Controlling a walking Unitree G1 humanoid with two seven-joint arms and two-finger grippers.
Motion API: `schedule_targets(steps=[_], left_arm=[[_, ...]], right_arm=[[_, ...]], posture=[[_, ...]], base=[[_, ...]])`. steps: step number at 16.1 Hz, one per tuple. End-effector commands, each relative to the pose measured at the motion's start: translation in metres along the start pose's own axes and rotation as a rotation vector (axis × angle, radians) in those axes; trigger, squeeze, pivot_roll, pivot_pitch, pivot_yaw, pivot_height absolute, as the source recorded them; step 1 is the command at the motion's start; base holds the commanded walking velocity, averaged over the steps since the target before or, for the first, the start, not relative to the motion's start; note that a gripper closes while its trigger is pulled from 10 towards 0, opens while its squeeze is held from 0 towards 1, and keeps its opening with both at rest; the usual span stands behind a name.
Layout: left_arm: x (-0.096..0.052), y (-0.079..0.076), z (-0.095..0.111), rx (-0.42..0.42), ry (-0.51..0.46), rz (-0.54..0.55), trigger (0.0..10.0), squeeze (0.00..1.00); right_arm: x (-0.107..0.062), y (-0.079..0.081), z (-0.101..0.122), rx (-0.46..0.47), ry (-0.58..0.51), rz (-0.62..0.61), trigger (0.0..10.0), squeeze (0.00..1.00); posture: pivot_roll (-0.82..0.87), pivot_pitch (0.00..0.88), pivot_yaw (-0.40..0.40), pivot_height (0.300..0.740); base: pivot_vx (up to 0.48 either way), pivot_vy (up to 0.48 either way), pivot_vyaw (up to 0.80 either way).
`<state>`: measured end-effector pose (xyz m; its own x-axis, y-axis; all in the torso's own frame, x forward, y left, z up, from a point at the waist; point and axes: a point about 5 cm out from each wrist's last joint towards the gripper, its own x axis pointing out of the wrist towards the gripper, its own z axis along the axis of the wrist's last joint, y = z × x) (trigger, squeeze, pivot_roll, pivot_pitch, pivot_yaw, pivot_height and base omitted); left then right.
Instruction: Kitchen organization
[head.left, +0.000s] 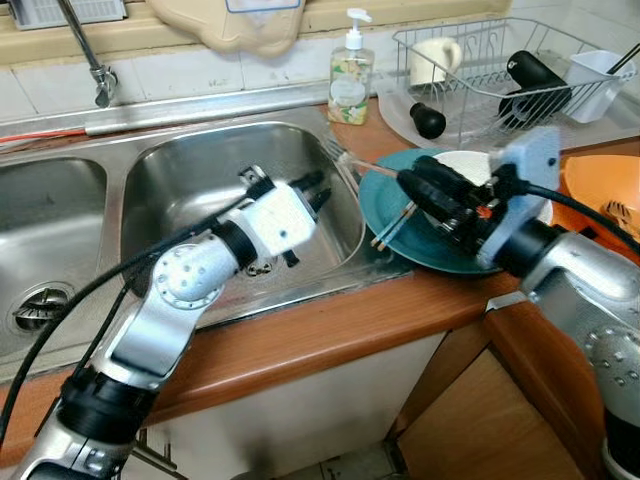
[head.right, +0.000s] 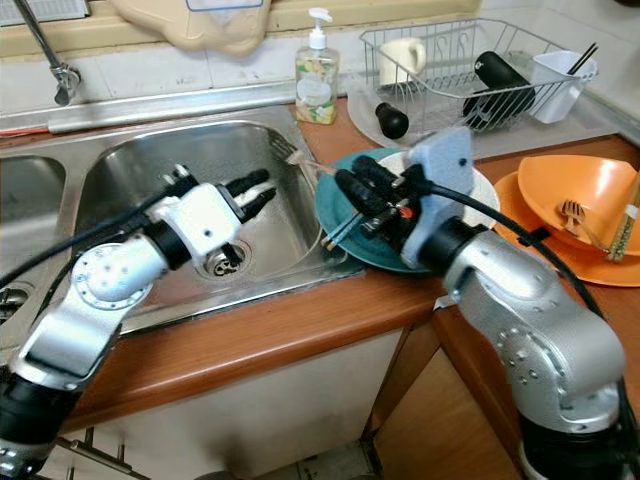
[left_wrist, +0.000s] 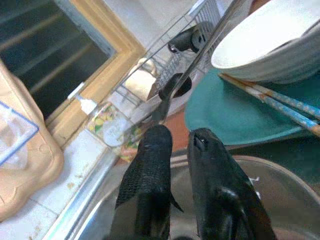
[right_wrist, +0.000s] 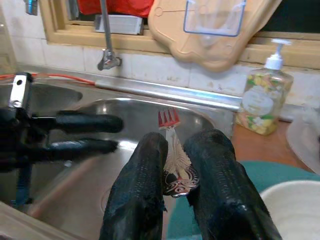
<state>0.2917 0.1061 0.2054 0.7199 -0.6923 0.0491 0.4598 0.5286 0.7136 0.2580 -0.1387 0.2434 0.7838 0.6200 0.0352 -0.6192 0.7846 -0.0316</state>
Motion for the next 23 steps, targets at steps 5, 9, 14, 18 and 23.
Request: schedule_targets(steps=[5,9,14,18,23], left_arm=[[0.013,0.009,0.004,0.080,-0.051,0.025,10.0,0.00],[0.016,0.012,0.003,0.150,-0.057,0.039,10.0,1.00],[0.022,0.012,0.000,0.245,-0.052,0.020,10.0,0.00],[0.028,0.015,0.002,0.281,-0.070,0.042,8.2,0.00],[0.030,0.009,-0.001,0.288,-0.071,-0.004,0.0,0.00]], right_arm=[[0.010,0.010,0.005,-0.019,-0.001,0.036,0.0,0.00],[0.013,0.011,0.006,-0.025,0.005,0.036,0.0,0.00],[0.018,0.018,0.008,-0.022,0.000,0.074,0.0,0.00],[0.018,0.024,0.006,-0.019,0.010,0.106,0.0,0.00],[0.018,0.025,0.003,-0.012,0.015,0.097,0.0,0.00]], posture=[[-0.10,0.000,0.005,0.740],[-0.10,0.000,0.009,0.740],[-0.10,0.000,0.013,0.740],[-0.10,0.000,0.012,0.740],[-0.10,0.000,0.014,0.740]], base=[[0.000,0.000,0.00],[0.000,0.000,0.00],[0.000,0.000,0.00],[0.000,0.000,0.00],[0.000,0.000,0.00]])
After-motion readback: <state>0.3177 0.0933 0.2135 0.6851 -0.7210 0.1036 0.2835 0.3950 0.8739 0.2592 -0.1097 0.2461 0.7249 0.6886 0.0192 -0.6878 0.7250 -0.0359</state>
